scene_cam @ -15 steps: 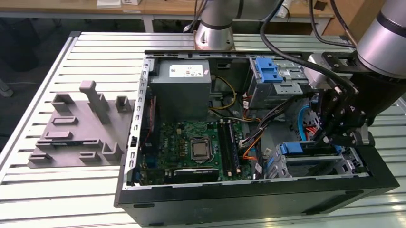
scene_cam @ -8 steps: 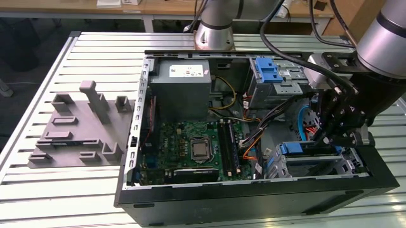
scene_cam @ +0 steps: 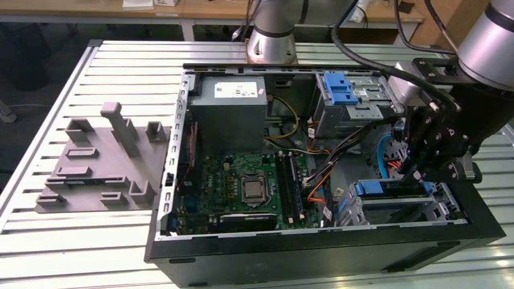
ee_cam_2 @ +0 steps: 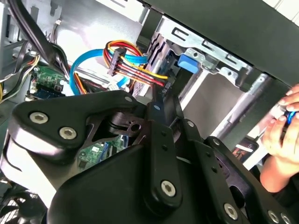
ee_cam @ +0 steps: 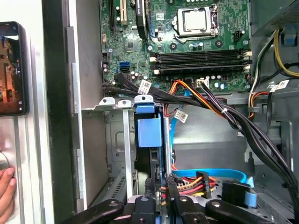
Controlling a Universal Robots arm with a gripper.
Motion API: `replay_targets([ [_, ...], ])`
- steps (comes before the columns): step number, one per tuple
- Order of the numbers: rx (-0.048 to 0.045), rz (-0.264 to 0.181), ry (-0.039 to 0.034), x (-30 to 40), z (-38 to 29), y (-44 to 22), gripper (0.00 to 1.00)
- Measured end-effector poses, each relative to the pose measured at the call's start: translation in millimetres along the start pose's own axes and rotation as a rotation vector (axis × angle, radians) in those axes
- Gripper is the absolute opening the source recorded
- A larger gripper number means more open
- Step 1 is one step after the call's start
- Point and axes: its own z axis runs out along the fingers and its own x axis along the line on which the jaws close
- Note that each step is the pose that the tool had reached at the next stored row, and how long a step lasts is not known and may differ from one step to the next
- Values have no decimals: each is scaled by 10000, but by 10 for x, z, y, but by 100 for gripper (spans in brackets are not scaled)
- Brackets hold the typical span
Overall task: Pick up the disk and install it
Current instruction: 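Insert the first disk wire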
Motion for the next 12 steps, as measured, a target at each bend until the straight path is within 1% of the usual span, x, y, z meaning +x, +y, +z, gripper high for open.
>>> replay_targets([
  [2, 0, 0, 1, 2, -36, 0, 24],
  [3, 0, 0, -1, 2, -40, 0, 24],
  [5, -1, 0, -4, 2, -40, 0, 22],
  [6, -1, 0, -3, 2, -42, 0, 16],
  [8, 1, 0, -1, 2, -43, 0, 16],
  [9, 2, 0, 0, 2, -43, 0, 11],
  [12, 3, 0, 0, 2, -43, 0, 11],
])
